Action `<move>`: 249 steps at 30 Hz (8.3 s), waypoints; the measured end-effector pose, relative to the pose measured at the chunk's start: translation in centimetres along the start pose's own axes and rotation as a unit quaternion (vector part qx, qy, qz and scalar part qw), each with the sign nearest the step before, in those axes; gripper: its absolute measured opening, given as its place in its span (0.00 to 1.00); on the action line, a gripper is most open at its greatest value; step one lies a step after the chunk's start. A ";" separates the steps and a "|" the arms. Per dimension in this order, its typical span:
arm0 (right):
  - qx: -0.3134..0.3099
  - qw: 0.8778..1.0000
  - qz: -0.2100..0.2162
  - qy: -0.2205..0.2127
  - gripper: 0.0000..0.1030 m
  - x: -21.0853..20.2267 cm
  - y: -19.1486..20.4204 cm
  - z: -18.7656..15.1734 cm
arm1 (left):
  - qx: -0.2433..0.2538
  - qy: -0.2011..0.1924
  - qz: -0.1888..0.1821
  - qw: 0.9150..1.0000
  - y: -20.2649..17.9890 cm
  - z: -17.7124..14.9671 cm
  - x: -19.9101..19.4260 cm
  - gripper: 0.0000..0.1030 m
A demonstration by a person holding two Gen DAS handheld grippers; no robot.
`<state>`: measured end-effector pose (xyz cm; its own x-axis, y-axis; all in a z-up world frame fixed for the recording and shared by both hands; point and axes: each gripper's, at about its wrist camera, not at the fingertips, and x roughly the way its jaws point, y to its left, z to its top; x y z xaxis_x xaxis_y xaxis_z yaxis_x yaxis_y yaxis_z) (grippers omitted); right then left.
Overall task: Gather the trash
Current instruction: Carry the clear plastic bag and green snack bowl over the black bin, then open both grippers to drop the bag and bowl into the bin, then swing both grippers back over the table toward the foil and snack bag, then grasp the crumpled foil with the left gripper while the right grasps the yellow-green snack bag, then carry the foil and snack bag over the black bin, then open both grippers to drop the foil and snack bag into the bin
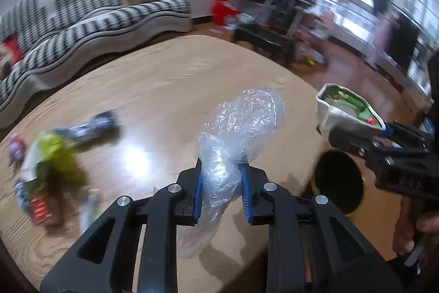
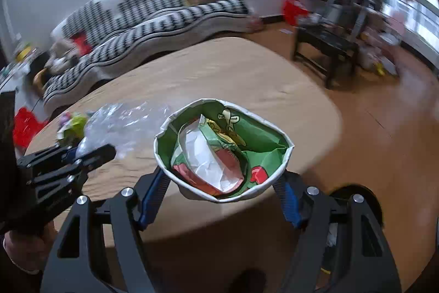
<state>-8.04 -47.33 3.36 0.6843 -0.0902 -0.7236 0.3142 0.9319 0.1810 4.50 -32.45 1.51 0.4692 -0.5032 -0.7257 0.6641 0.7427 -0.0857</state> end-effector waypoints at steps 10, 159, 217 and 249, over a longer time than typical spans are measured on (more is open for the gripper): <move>0.131 0.987 -0.090 0.005 0.68 -4.1 -14.5 -3.9 | 0.055 0.036 -0.097 0.993 -12.0 0.0 5.1 0.22; -0.203 0.968 0.141 0.045 0.35 16.3 30.3 3.0 | -0.217 0.016 0.185 0.958 32.3 -9.2 -5.6 0.26; 0.197 0.968 -0.142 0.066 0.35 -2.7 -23.0 -7.5 | 0.114 0.093 -0.179 0.973 -22.1 -1.5 12.6 0.26; 0.209 0.957 -0.189 0.067 0.65 -2.7 -24.4 -7.9 | 0.139 0.123 -0.195 0.963 -25.6 -1.5 18.3 0.58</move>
<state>-22.73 -67.10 -4.35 0.3872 -0.3217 -0.8640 0.7782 0.6167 0.1191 -4.77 -60.01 -10.57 0.0229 -0.5740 -0.8186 0.9084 0.3539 -0.2227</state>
